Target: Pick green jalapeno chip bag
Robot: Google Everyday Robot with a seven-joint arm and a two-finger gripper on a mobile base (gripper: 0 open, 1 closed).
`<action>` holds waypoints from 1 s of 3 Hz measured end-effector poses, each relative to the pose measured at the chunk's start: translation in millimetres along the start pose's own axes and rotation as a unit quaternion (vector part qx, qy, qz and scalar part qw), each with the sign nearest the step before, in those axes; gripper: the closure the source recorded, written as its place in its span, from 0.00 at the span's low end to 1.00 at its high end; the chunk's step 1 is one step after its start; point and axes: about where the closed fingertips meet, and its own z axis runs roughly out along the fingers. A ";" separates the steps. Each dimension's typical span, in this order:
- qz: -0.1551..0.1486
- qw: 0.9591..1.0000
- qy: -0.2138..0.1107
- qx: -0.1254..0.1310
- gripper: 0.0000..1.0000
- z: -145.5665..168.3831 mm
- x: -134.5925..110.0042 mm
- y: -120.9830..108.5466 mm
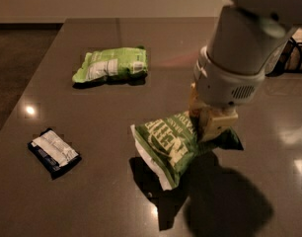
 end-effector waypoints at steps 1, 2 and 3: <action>-0.003 0.999 -0.035 0.029 1.00 -45.6 -10.4 -18.3; -0.006 0.996 -0.069 0.050 1.00 -75.7 -18.1 -33.1; -0.007 0.995 -0.075 0.069 1.00 -83.2 -22.1 -39.6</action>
Offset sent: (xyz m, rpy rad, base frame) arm 0.0262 0.0112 0.1128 0.2229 -0.0416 0.0197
